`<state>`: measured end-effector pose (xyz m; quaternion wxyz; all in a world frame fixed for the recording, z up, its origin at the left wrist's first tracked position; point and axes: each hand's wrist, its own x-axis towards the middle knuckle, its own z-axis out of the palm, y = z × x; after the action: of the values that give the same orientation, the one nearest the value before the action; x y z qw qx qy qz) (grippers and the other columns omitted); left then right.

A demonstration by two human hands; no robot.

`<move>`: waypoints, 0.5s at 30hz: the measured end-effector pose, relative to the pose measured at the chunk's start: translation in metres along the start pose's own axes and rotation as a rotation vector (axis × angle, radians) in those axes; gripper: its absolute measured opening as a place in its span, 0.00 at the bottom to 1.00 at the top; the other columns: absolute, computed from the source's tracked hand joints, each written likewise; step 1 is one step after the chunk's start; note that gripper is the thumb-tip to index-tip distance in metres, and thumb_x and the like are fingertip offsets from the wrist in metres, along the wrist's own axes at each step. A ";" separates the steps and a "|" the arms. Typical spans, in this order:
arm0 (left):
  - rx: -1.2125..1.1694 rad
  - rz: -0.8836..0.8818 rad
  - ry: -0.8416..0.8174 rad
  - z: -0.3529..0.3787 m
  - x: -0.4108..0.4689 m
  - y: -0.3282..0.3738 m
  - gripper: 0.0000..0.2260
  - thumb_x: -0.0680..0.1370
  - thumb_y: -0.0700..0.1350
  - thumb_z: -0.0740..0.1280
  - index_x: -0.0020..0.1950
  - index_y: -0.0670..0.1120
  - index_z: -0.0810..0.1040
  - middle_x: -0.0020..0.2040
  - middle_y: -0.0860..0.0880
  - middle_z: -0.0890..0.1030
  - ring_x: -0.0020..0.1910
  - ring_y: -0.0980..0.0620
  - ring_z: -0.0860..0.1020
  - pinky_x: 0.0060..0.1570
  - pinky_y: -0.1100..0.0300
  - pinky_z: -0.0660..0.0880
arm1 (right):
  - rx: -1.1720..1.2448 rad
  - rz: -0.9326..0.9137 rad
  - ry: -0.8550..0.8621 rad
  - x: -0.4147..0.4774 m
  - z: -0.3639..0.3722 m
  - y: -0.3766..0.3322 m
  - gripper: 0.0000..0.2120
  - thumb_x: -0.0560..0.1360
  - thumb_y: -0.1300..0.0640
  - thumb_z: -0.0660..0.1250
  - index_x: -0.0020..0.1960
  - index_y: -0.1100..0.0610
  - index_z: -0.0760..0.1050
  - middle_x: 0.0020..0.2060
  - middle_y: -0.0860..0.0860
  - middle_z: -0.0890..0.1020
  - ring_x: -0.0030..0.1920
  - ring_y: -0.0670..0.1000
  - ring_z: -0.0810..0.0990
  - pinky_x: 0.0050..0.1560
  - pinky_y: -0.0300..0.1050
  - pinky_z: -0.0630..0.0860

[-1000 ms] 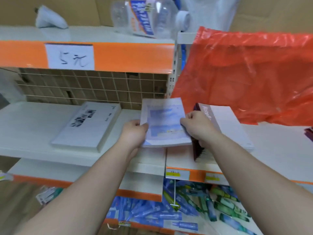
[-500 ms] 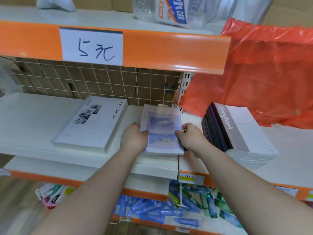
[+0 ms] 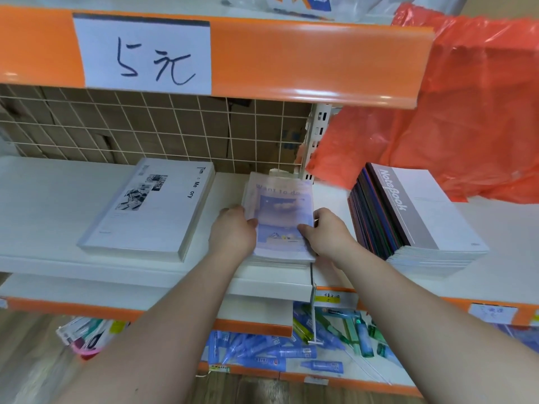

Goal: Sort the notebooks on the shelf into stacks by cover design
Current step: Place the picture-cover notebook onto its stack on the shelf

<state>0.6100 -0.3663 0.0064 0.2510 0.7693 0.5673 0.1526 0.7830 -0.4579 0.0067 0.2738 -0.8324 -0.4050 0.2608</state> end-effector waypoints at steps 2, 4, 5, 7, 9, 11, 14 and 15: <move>0.000 0.006 0.003 0.001 0.001 0.000 0.09 0.80 0.48 0.64 0.50 0.41 0.74 0.52 0.40 0.77 0.50 0.37 0.76 0.42 0.54 0.69 | -0.016 -0.005 0.010 0.000 0.000 0.000 0.15 0.78 0.49 0.65 0.54 0.60 0.70 0.47 0.58 0.80 0.48 0.59 0.78 0.49 0.52 0.76; 0.002 0.004 0.007 0.001 0.001 -0.001 0.10 0.80 0.48 0.63 0.52 0.41 0.75 0.53 0.40 0.77 0.51 0.37 0.76 0.42 0.54 0.70 | -0.031 -0.014 0.015 0.000 0.001 -0.002 0.16 0.78 0.48 0.65 0.55 0.60 0.69 0.47 0.58 0.79 0.49 0.59 0.78 0.47 0.50 0.74; 0.007 0.002 0.010 0.001 0.002 -0.002 0.10 0.80 0.48 0.63 0.52 0.41 0.75 0.53 0.40 0.77 0.51 0.37 0.76 0.42 0.55 0.69 | -0.035 -0.019 0.014 0.001 0.002 -0.004 0.16 0.78 0.48 0.65 0.56 0.60 0.69 0.47 0.58 0.79 0.49 0.59 0.78 0.46 0.49 0.74; 0.016 -0.002 0.018 0.002 0.002 -0.005 0.10 0.80 0.48 0.63 0.52 0.41 0.75 0.52 0.39 0.77 0.51 0.37 0.76 0.42 0.55 0.69 | -0.035 -0.024 0.013 0.002 0.004 -0.003 0.16 0.78 0.48 0.65 0.56 0.59 0.70 0.47 0.58 0.80 0.48 0.59 0.78 0.46 0.49 0.75; 0.014 -0.004 0.020 0.005 0.001 -0.007 0.10 0.80 0.47 0.62 0.51 0.40 0.75 0.52 0.38 0.76 0.51 0.36 0.76 0.43 0.54 0.70 | -0.042 -0.020 0.013 0.003 0.006 -0.002 0.17 0.77 0.46 0.65 0.57 0.59 0.70 0.47 0.59 0.80 0.47 0.60 0.79 0.47 0.50 0.76; 0.005 -0.001 0.024 0.007 -0.001 -0.006 0.10 0.81 0.47 0.62 0.51 0.39 0.74 0.52 0.38 0.75 0.51 0.35 0.75 0.44 0.53 0.70 | -0.071 -0.020 0.021 0.002 0.007 0.000 0.19 0.78 0.46 0.65 0.59 0.60 0.70 0.50 0.59 0.79 0.49 0.60 0.78 0.47 0.48 0.74; 0.009 -0.019 0.036 0.008 -0.005 -0.006 0.10 0.81 0.46 0.62 0.52 0.38 0.75 0.54 0.37 0.72 0.50 0.34 0.75 0.47 0.51 0.71 | -0.101 -0.020 0.028 0.000 0.009 0.000 0.22 0.79 0.45 0.64 0.63 0.61 0.70 0.54 0.58 0.77 0.53 0.59 0.76 0.46 0.45 0.69; 0.011 -0.030 0.039 0.008 -0.005 -0.006 0.11 0.81 0.46 0.62 0.53 0.38 0.75 0.55 0.37 0.72 0.50 0.33 0.75 0.49 0.50 0.72 | -0.103 -0.022 0.028 0.000 0.010 0.000 0.22 0.79 0.45 0.64 0.63 0.61 0.71 0.53 0.58 0.77 0.52 0.59 0.76 0.45 0.45 0.68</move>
<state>0.6073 -0.3713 -0.0031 0.2381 0.7589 0.5845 0.1605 0.7765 -0.4554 -0.0002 0.2392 -0.8445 -0.4232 0.2248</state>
